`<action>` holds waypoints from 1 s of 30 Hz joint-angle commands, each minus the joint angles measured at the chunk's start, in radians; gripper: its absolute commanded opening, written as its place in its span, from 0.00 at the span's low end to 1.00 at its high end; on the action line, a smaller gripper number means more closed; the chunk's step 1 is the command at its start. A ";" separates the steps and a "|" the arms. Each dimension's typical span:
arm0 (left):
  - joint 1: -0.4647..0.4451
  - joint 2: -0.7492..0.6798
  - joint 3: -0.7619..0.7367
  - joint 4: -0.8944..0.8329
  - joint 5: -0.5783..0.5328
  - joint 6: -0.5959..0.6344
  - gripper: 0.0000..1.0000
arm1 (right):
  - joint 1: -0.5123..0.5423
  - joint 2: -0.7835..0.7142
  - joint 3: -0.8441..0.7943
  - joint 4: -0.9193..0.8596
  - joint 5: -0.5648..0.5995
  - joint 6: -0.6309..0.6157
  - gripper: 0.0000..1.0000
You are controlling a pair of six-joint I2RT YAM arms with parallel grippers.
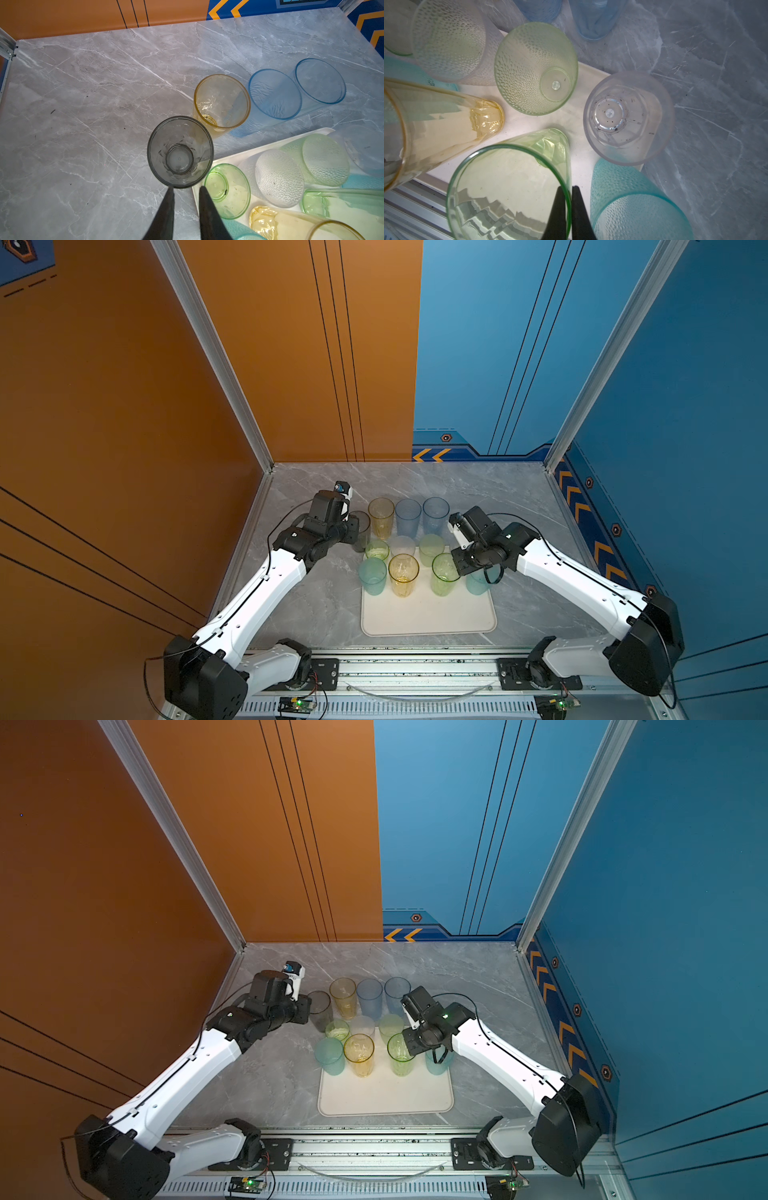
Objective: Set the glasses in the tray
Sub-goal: 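Carry the green glass over the tray with the right gripper and lower it, then open the right gripper and raise it off the green glass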
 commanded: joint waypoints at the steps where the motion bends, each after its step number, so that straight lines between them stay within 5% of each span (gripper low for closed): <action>1: 0.006 0.001 0.024 -0.029 -0.012 0.012 0.23 | -0.003 0.002 -0.008 0.011 -0.014 0.012 0.05; 30: 0.009 0.004 0.025 -0.044 -0.024 0.014 0.23 | -0.004 -0.033 -0.010 0.010 -0.013 0.016 0.28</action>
